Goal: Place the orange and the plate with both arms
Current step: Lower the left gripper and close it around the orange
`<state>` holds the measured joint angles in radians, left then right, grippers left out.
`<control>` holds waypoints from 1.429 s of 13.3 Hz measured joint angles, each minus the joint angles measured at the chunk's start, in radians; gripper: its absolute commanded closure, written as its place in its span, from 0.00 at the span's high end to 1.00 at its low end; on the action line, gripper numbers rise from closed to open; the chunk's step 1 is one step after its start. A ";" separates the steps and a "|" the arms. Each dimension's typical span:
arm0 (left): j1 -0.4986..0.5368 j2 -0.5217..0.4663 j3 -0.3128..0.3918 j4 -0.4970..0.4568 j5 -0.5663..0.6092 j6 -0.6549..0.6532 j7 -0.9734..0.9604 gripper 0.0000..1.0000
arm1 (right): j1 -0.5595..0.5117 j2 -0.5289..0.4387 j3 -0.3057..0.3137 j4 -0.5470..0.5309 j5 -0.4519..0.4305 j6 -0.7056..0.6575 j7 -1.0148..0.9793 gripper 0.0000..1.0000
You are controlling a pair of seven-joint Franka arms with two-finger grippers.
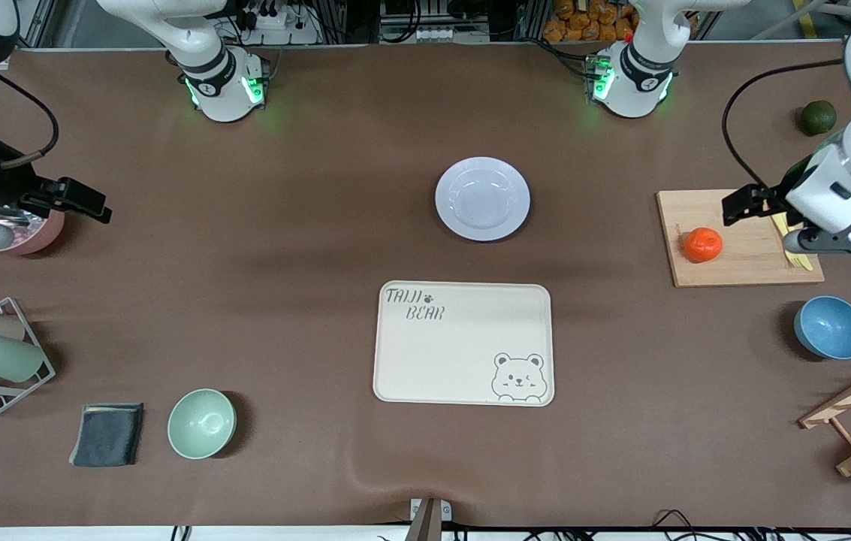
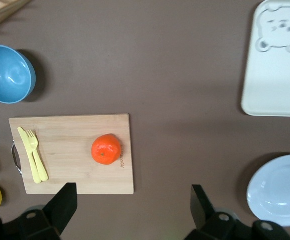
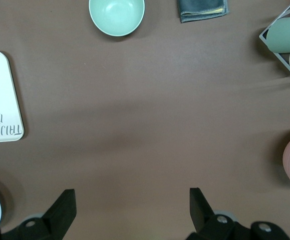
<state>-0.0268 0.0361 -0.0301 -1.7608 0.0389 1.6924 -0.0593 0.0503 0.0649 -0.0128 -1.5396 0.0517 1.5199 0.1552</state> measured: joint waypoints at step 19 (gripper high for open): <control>0.122 0.070 0.001 -0.534 0.139 0.473 0.023 1.00 | 0.000 0.004 0.003 -0.001 0.001 0.006 0.000 1.00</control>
<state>0.0957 0.1065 -0.0290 -2.2949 0.1774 2.1657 -0.0365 0.0506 0.0689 -0.0094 -1.5405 0.0523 1.5255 0.1552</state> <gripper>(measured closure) 0.000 0.000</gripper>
